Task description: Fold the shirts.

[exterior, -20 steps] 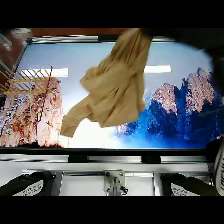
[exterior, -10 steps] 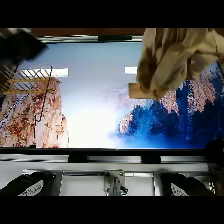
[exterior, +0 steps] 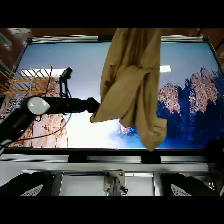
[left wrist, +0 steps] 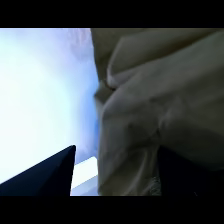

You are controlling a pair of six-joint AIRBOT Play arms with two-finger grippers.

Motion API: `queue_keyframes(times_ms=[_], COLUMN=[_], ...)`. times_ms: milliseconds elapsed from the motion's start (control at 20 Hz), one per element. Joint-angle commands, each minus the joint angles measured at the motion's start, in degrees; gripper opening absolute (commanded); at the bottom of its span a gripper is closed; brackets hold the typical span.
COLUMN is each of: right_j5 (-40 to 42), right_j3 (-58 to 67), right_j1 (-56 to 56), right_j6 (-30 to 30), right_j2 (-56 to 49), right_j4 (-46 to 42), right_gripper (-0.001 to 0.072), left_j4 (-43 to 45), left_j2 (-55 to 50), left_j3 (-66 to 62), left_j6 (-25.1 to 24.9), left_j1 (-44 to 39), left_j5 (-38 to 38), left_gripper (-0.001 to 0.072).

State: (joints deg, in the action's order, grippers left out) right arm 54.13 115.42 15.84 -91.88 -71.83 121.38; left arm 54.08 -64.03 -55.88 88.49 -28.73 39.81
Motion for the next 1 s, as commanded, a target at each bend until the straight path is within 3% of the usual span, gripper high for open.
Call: queue_keyframes(times_ms=[0, 100, 250, 500, 750, 950], right_j5=[-0.81, -0.24, -0.17, 2.56, 3.61, 3.61], right_j3=[0.00, -0.02, -0.02, -0.02, -0.02, -0.02], right_j1=[2.54, 3.32, 3.28, 3.28, 3.28, 3.28], right_j6=[0.37, 0.85, 0.92, 2.89, 2.91, 2.89], right_j2=[-0.55, 0.02, 1.31, 1.77, 1.77, 1.77], right_j4=[1.11, 1.46, -0.11, -1.33, -1.73, -1.75], right_gripper=[0.0062, 0.0062, 0.0062, 0.0062, 0.0062, 0.0062], left_j4=[-1.62, -1.64, -1.60, -1.11, 2.32, 2.27], left_j2=[-3.23, -5.66, -5.66, 2.34, 8.04, 5.05], left_j3=[3.10, 2.93, 2.93, 2.93, 3.02, 4.26], left_j6=[-1.44, -1.36, -1.53, -7.15, -8.57, -8.55], left_j1=[-5.92, -5.64, -4.74, -3.15, 0.00, -6.64], left_j5=[-15.72, -19.65, -17.99, -16.39, -7.26, -6.91], left_gripper=[0.0618, 0.0616, 0.0616, 0.0618, 0.0618, 0.0617])
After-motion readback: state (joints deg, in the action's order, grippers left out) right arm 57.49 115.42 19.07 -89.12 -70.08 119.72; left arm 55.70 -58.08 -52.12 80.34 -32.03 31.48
